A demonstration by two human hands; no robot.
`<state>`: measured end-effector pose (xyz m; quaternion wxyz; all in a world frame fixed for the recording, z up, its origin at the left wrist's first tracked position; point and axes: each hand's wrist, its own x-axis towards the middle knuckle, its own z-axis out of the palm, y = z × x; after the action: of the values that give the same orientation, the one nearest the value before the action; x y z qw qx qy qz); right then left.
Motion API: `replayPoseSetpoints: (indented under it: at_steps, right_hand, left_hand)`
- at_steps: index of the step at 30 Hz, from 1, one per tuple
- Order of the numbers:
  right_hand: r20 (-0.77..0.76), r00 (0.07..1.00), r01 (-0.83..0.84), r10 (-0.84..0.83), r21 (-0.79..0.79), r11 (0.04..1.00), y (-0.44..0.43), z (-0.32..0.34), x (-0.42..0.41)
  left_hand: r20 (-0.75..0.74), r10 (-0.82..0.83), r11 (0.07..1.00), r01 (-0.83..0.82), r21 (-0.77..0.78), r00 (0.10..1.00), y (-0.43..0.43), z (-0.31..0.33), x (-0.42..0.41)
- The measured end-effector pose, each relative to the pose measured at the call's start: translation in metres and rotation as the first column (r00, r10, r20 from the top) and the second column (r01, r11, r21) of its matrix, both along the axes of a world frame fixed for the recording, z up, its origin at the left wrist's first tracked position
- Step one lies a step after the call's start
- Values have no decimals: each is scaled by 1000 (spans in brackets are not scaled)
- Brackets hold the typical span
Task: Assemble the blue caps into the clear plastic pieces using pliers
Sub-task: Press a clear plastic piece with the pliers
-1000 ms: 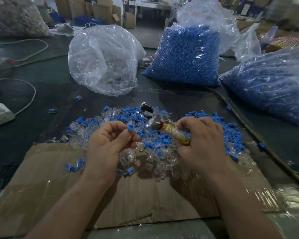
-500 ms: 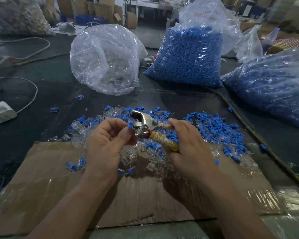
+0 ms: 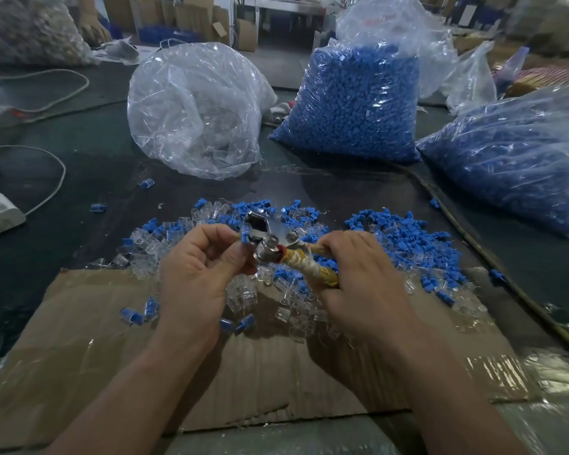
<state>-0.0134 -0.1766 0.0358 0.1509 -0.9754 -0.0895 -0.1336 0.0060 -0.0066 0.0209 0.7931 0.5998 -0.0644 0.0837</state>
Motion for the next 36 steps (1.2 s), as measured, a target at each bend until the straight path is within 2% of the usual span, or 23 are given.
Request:
replayPoseSetpoints:
  at_steps: [21, 36]
  right_hand:
    - [-108, 994, -24, 29, 51, 998, 1, -6, 3]
    - [-36, 999, -5, 5, 15, 1000, 2, -5, 3]
  left_hand:
    - [65, 77, 989, -85, 117, 995, -2, 0, -2]
    - [92, 64, 991, -74, 115, 994, 1, 3, -2]
